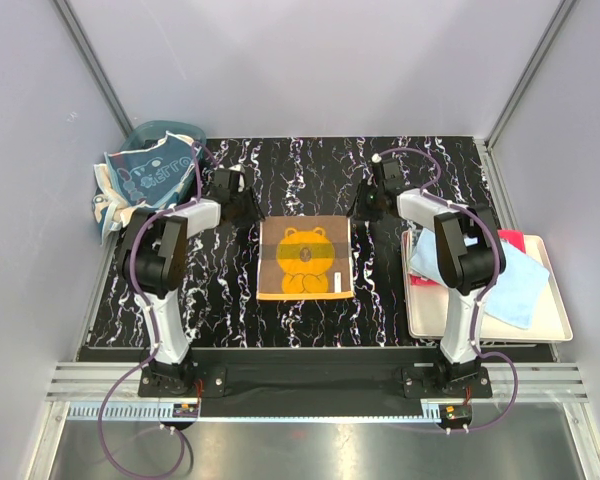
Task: Fold and stack the towels
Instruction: Fold the towel
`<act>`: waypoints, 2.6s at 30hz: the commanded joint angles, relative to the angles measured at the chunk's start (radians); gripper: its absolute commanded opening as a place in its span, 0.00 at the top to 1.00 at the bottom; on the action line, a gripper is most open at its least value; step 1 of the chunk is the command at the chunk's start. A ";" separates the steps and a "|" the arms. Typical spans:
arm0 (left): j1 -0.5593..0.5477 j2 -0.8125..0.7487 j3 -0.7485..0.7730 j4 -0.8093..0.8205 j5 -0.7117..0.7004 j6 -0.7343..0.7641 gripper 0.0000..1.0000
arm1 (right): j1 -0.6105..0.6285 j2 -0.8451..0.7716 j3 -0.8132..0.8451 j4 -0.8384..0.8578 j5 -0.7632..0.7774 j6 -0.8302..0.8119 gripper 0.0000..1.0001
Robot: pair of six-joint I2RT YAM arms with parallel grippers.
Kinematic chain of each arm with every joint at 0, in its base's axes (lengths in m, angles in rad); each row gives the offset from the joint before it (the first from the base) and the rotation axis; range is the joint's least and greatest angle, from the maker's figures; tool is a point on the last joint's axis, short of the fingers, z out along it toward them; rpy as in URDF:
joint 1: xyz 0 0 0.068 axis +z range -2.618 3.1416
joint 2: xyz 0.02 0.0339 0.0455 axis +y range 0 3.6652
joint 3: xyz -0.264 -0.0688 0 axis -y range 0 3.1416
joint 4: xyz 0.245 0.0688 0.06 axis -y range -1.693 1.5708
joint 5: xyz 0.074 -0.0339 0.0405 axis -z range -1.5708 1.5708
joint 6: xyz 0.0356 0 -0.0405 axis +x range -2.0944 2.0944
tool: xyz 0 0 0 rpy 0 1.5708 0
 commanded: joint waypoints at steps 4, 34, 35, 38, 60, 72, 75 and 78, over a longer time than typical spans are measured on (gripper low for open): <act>-0.006 0.036 0.037 0.020 -0.005 0.015 0.59 | -0.003 0.049 0.012 0.028 -0.004 -0.012 0.64; -0.015 0.060 0.026 0.111 0.017 0.015 0.83 | 0.009 0.110 0.094 0.014 -0.016 -0.007 0.86; -0.015 0.059 0.031 0.115 0.015 0.015 0.85 | 0.011 0.112 0.100 0.011 -0.014 -0.009 0.88; -0.013 0.053 0.029 0.180 0.011 0.012 0.87 | 0.011 0.107 0.127 0.005 0.010 -0.021 0.91; 0.050 0.024 0.138 0.378 0.101 -0.066 0.98 | -0.037 0.104 0.282 0.054 0.010 -0.027 0.95; 0.050 -0.157 -0.145 0.479 0.093 -0.094 0.98 | -0.031 -0.100 -0.027 0.189 -0.060 0.048 0.96; 0.050 -0.193 -0.193 0.508 0.098 -0.105 0.98 | -0.020 -0.137 -0.091 0.194 -0.063 0.054 0.96; 0.050 -0.214 -0.247 0.531 0.100 -0.116 0.98 | -0.008 -0.173 -0.143 0.237 -0.062 0.058 0.96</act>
